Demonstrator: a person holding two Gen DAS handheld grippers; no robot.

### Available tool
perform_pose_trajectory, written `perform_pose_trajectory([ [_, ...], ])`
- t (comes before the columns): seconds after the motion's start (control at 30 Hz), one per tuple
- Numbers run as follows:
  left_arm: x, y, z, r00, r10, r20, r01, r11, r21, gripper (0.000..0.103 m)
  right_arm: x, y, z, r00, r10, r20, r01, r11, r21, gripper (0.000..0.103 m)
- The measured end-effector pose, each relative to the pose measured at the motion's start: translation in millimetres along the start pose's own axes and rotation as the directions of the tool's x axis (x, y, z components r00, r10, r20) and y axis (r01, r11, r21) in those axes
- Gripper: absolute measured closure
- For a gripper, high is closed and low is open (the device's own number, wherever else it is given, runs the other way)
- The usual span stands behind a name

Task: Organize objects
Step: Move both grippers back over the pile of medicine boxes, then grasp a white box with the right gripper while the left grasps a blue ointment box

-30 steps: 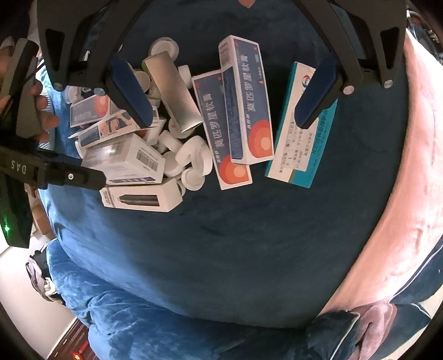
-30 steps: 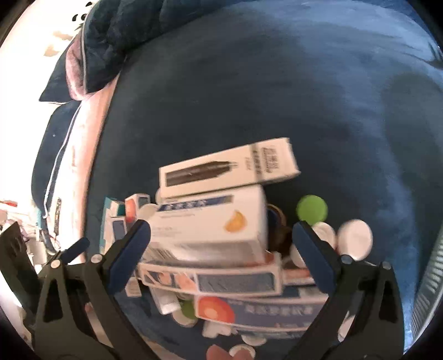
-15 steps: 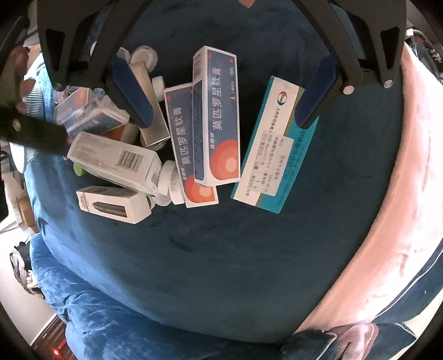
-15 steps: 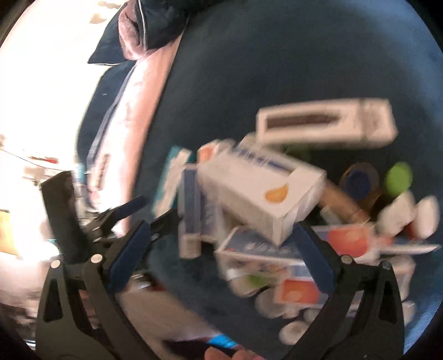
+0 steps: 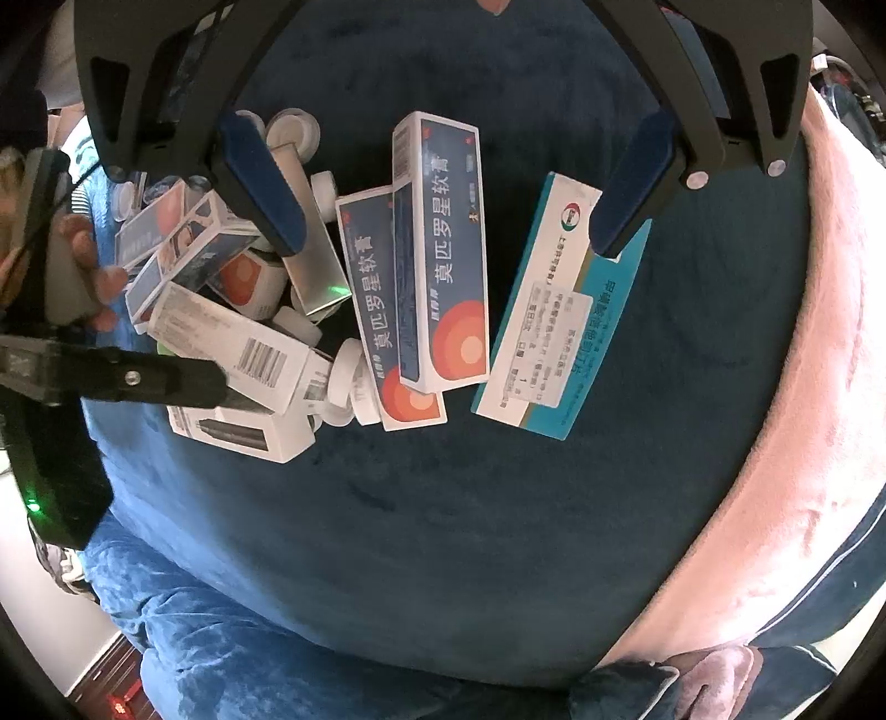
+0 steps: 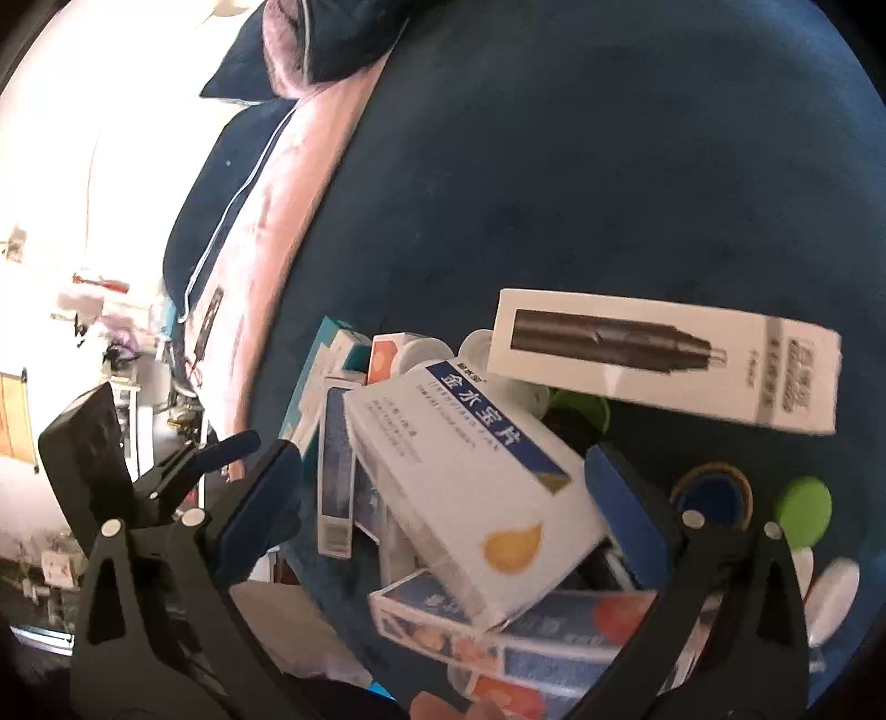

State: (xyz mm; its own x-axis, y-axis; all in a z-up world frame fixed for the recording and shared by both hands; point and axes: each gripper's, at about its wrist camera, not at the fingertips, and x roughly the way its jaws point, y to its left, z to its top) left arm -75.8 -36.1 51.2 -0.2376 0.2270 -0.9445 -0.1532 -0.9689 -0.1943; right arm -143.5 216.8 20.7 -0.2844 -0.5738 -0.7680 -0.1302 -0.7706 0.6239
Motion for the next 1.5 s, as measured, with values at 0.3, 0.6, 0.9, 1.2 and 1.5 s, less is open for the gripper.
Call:
perform_pose_trajectory([
  [0.3, 9, 1, 4, 0.999, -0.021, -0.028, 0.02, 1.0, -0.009, 0.001, 22, 2, -1, 0.994, -0.028, -0.109, 0.019, 0.996, -0.083, 0.0],
  [0.6, 22, 6, -3, 0.996, -0.049, -0.079, 0.046, 0.998, -0.038, 0.001, 15, 13, -11, 0.989, -0.041, -0.144, 0.024, 0.992, -0.122, 0.026],
  [0.9, 31, 7, -8, 0.994, -0.072, -0.087, 0.068, 0.997, -0.043, 0.001, 7, 42, -16, 0.99, -0.105, -0.098, 0.075, 0.959, -0.273, 0.03],
  [1.2, 32, 6, -13, 0.973, -0.217, -0.082, 0.211, 0.974, -0.079, 0.002, -12, 44, -13, 0.995, -0.098, -0.028, 0.088, 0.964, -0.25, 0.036],
  [1.5, 50, 25, -17, 0.969, -0.228, -0.092, 0.21, 0.962, -0.173, 0.009, 2, 47, -17, 0.989, -0.136, -0.065, 0.114, 0.957, -0.268, 0.034],
])
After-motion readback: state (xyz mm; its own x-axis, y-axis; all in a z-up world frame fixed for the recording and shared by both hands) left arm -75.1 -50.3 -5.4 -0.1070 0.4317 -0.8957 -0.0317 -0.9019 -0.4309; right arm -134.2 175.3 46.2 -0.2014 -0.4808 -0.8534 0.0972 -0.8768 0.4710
